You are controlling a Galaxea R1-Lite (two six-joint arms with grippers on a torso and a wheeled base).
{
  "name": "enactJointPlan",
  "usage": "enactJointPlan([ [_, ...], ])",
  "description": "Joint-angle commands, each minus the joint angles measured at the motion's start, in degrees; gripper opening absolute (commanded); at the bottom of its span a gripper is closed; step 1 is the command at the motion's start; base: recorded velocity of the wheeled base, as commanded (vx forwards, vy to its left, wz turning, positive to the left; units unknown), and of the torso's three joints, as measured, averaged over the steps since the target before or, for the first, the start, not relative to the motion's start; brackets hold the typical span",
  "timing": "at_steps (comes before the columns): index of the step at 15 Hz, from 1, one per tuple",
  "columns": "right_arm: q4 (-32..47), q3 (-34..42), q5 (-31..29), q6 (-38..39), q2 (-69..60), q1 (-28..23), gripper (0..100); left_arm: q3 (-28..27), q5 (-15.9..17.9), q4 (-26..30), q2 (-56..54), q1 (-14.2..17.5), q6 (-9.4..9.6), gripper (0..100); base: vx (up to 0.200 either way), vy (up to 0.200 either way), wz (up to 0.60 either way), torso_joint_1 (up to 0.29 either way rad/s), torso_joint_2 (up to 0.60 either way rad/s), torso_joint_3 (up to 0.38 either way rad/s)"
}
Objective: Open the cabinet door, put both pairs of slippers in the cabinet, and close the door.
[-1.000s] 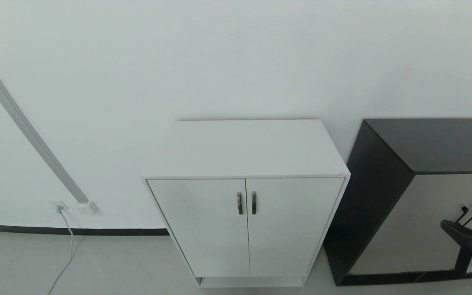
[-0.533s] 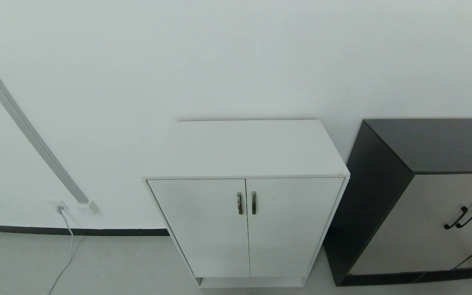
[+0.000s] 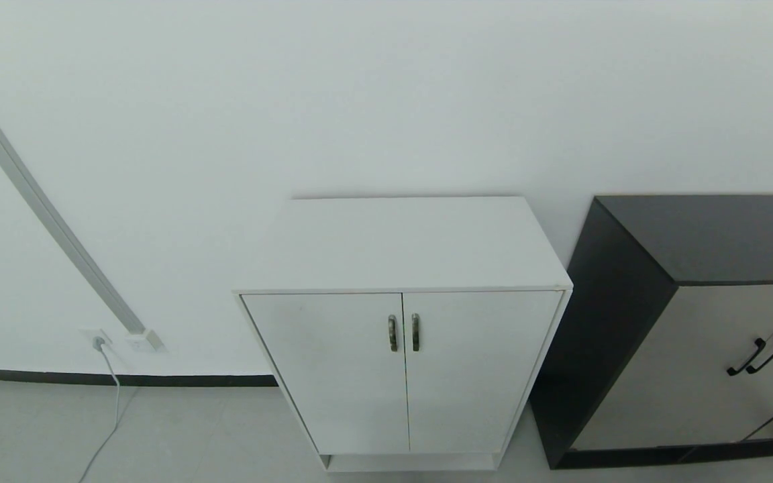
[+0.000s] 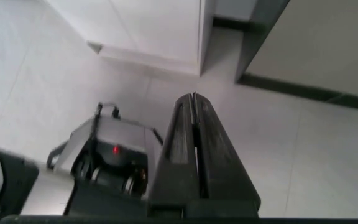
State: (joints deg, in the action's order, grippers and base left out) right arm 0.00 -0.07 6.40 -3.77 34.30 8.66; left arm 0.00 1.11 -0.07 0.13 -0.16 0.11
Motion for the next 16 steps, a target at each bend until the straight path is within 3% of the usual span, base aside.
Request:
enactJointPlan([
  [1,0.18,-0.01,-0.69,-0.01,-2.14,0.66,0,0.0,-0.05,-0.01,0.04,-0.02,-0.02,0,0.0,0.0,0.0,0.0,0.0,0.0],
  [5,0.09,0.07,-4.73,0.87,-9.17,-0.83,0,0.0,-0.05,-0.01,0.04,-0.02,-0.02,0,0.0,0.0,0.0,0.0,0.0,0.0],
  [9,0.18,0.07,-4.73,1.66,-20.68,-8.57,0,0.0,-0.05,-0.01,0.04,-0.02,0.07,0,0.0,0.0,0.0,0.0,0.0,0.0],
  [16,0.18,0.07,-4.73,2.89,-34.3,-8.74,0,0.0,-0.05,-0.01,0.04,-0.02,-0.02,0,0.0,0.0,0.0,0.0,0.0,0.0],
])
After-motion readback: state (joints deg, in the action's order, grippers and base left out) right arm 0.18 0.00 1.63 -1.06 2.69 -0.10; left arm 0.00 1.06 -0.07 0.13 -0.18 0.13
